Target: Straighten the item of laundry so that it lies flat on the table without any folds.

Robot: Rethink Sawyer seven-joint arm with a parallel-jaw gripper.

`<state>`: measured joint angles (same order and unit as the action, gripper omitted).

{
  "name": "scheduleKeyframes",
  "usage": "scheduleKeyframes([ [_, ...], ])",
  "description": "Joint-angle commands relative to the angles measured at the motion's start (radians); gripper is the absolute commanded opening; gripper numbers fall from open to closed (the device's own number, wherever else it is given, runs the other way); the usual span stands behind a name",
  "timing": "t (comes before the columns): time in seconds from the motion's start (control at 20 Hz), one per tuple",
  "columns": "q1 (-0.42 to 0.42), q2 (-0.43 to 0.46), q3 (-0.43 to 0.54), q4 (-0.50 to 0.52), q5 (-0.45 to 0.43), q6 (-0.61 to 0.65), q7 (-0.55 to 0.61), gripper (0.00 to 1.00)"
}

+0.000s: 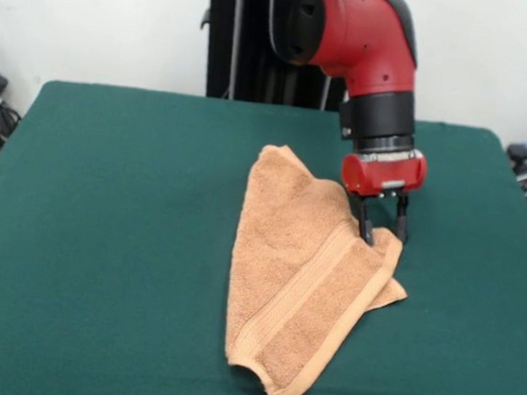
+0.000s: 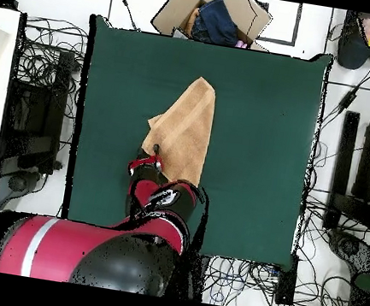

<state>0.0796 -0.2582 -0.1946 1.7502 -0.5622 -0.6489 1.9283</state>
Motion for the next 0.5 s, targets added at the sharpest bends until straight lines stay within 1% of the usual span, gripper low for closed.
scheduleKeyframes([
  [0.05,-0.014,0.186,0.053,-0.151,0.161,0.283,0.101,1.0],
  [0.15,-0.001,0.195,0.035,-0.142,0.203,0.248,0.115,1.0],
  [0.2,0.006,0.199,0.026,-0.138,0.224,0.23,0.121,0.0],
  [0.35,0.008,0.196,0.028,-0.134,0.232,0.232,0.119,0.0],
  [0.5,-0.004,0.188,0.043,-0.136,0.212,0.248,0.11,0.0],
])
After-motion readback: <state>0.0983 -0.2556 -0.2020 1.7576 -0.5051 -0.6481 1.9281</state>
